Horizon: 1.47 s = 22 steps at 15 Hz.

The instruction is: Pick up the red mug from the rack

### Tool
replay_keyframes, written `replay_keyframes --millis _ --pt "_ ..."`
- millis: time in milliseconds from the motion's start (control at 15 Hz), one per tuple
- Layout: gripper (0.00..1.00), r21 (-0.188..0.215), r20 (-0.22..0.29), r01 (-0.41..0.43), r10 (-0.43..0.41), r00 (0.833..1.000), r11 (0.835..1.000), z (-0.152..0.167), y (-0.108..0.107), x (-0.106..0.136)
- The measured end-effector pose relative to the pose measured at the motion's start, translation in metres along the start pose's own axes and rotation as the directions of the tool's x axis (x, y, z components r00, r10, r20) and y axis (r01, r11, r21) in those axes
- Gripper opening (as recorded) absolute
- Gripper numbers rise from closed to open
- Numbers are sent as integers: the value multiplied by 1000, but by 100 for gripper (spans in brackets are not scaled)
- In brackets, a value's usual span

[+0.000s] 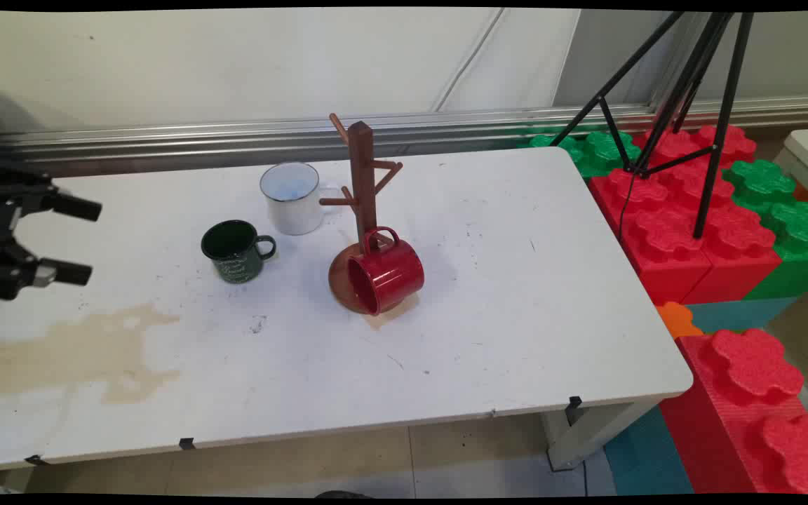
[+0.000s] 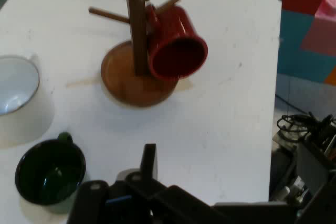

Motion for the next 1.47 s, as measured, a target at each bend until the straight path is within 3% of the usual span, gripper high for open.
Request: replay_keyframes --millis 667,1133,1467 --pt "100 -35 3 78 -78 997 996 70 -15 61" --pt "100 -46 33 150 -149 988 988 129 -17 80" --pt "100 -49 58 221 -218 974 974 171 -14 77"
